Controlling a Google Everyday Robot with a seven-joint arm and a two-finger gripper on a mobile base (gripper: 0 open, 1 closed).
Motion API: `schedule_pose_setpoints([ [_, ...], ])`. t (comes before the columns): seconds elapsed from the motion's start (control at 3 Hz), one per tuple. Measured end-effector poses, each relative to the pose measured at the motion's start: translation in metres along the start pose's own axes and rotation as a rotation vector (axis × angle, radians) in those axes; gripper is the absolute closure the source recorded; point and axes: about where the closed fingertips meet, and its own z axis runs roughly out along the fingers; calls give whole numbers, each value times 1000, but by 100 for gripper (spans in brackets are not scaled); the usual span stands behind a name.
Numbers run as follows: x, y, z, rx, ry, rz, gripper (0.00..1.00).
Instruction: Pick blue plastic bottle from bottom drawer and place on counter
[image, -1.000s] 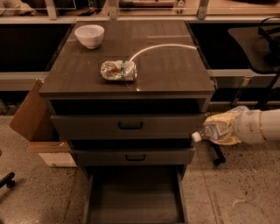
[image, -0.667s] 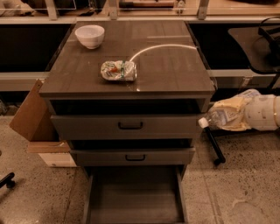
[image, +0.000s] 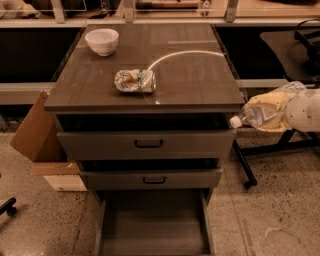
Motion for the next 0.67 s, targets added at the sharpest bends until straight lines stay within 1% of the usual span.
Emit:
schedule_pose_setpoints([
  [0.33,-1,-16,6,38,-17,3,100],
  [0.67,-1,-61,11,91,-44,-28,100],
])
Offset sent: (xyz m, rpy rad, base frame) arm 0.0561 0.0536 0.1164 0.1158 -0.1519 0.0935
